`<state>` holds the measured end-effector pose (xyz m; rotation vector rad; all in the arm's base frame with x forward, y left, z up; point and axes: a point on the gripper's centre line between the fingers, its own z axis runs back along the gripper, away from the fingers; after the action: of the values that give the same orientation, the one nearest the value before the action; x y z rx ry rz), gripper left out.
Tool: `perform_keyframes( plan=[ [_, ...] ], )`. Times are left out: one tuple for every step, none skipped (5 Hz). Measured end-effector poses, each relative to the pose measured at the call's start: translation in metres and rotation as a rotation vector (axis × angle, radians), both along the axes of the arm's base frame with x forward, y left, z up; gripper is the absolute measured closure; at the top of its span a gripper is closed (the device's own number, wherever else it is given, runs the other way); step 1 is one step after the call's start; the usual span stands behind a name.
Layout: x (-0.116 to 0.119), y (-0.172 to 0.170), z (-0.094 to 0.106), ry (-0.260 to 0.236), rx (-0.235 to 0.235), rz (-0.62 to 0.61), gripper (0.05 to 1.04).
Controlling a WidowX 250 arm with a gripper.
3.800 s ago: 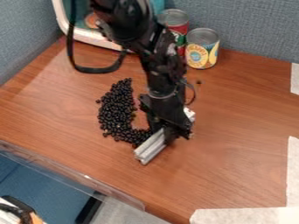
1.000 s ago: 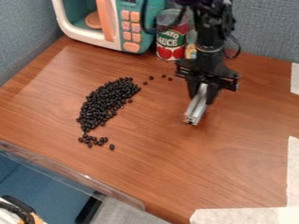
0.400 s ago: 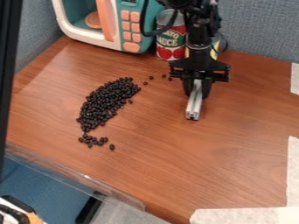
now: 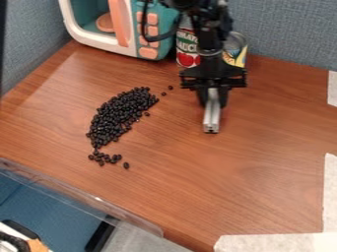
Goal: Sweep into pile
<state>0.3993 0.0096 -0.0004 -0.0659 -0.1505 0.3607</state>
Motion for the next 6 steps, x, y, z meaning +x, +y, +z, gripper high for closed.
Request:
perform_keyframes(
  plan=[
    [-0.011,0.020,0.000,0.000,-0.003,0.083,0.716],
    [-0.024,0.039,0.001,0.000,0.011,0.148,0.716],
    [-0.032,0.049,0.002,0.002,0.023,0.184,0.716],
    [-0.041,0.059,0.003,0.006,0.034,0.205,0.716],
    [-0.041,0.063,0.010,-0.012,0.037,0.207,0.716],
    [-0.039,0.055,0.019,-0.030,0.035,0.175,0.716]
  ],
)
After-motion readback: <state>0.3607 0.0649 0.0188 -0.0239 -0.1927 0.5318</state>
